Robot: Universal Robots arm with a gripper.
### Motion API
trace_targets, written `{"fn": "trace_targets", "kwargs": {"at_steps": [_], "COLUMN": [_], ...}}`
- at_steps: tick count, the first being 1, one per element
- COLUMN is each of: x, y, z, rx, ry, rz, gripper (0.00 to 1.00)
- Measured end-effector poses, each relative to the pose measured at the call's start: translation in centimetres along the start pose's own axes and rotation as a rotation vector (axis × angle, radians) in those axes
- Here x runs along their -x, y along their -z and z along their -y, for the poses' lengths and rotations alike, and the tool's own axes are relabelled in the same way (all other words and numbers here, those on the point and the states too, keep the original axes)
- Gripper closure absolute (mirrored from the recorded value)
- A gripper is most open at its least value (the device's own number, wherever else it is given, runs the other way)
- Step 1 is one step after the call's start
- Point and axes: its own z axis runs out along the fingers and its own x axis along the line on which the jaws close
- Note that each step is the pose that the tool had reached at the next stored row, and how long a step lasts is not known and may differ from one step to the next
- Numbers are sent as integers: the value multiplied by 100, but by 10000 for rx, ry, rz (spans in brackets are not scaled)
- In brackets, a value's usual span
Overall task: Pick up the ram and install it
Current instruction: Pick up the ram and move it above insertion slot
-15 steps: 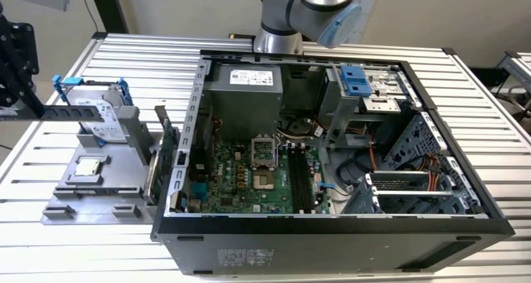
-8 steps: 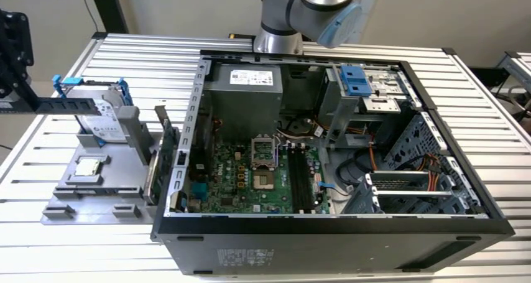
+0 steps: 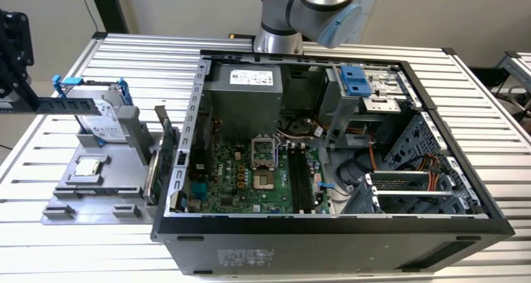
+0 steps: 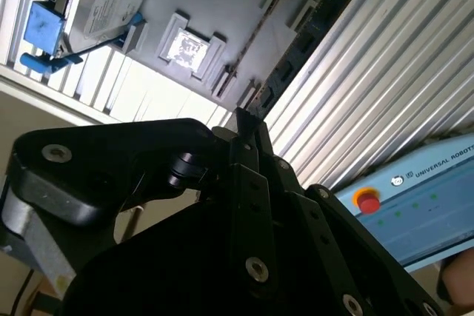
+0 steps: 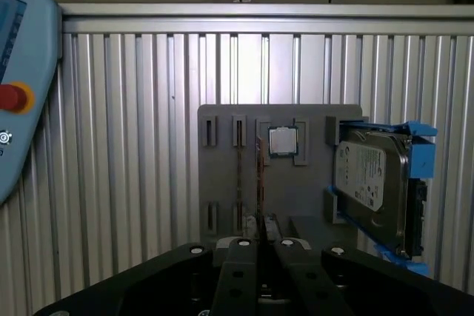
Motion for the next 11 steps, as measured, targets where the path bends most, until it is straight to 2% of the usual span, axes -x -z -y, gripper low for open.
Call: {"fn": "trace_targets", "kwargs": {"at_steps": [7, 11], "x": [0, 1], "y": [1, 0], "z": [31, 108], "rx": [1, 0], "ry": [-1, -1], "rz": [-1, 0], "gripper": [100, 100]}}
